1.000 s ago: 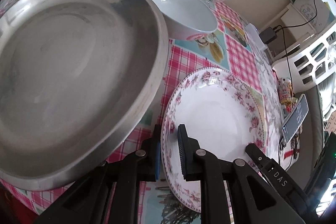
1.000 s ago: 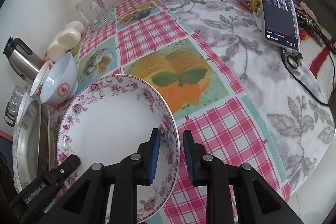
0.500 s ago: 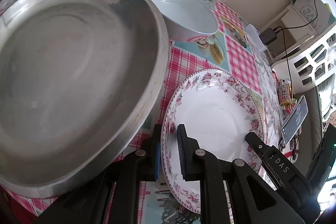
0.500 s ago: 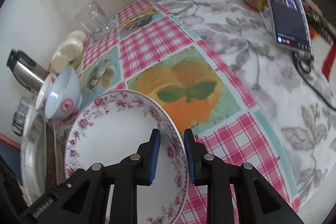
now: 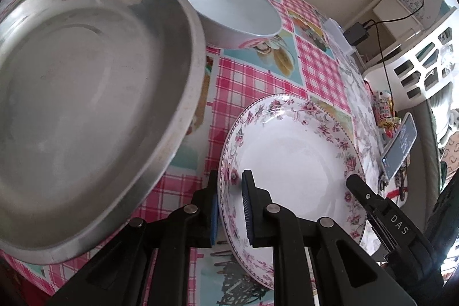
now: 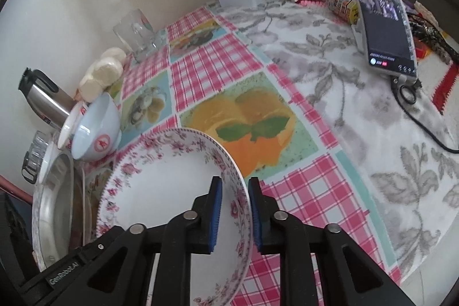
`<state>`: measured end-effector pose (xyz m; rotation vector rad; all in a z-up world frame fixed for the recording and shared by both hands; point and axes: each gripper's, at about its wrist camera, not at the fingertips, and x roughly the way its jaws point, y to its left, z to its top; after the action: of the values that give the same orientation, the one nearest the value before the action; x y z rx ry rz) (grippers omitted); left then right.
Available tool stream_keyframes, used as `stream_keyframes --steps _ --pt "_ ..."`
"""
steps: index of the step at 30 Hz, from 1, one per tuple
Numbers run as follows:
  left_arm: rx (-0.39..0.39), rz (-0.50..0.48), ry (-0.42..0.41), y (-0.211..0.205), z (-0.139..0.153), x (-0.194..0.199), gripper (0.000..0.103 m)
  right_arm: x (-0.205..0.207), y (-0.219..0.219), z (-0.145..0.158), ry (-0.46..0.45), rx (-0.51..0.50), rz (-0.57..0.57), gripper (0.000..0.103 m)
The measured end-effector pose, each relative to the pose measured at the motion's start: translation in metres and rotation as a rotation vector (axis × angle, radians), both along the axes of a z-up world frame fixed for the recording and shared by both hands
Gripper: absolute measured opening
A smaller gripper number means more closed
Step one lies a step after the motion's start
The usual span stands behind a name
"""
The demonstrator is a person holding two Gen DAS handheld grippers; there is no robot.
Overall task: Organize plates and bowls
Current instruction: 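Lift the floral plate with both grippers toward the steel basin, then carry the floral plate over the steel basin and lower it inside with both grippers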
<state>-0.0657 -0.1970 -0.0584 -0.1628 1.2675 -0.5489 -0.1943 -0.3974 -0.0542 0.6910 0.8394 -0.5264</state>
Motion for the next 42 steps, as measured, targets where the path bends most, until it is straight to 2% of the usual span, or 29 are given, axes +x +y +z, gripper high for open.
stream_keyframes --steps 1,10,24,33,42 --pt "-0.008 -0.005 0.004 0.000 0.000 -0.001 0.015 -0.003 -0.002 0.001 -0.004 -0.002 -0.008 0.012" --pt "-0.017 -0.038 -0.001 -0.005 0.004 -0.003 0.015 -0.009 -0.005 0.003 0.008 -0.015 -0.022 0.011" --pt "-0.068 -0.050 0.015 -0.004 0.011 -0.002 0.015 -0.019 0.000 0.029 -0.035 -0.081 -0.003 0.011" --pt "-0.127 -0.049 -0.017 -0.001 0.032 -0.002 0.015 -0.025 0.004 0.049 -0.086 -0.123 -0.010 0.011" --pt "-0.203 -0.022 -0.088 0.018 0.064 0.002 0.015 -0.021 0.023 0.083 -0.147 -0.199 -0.001 0.011"
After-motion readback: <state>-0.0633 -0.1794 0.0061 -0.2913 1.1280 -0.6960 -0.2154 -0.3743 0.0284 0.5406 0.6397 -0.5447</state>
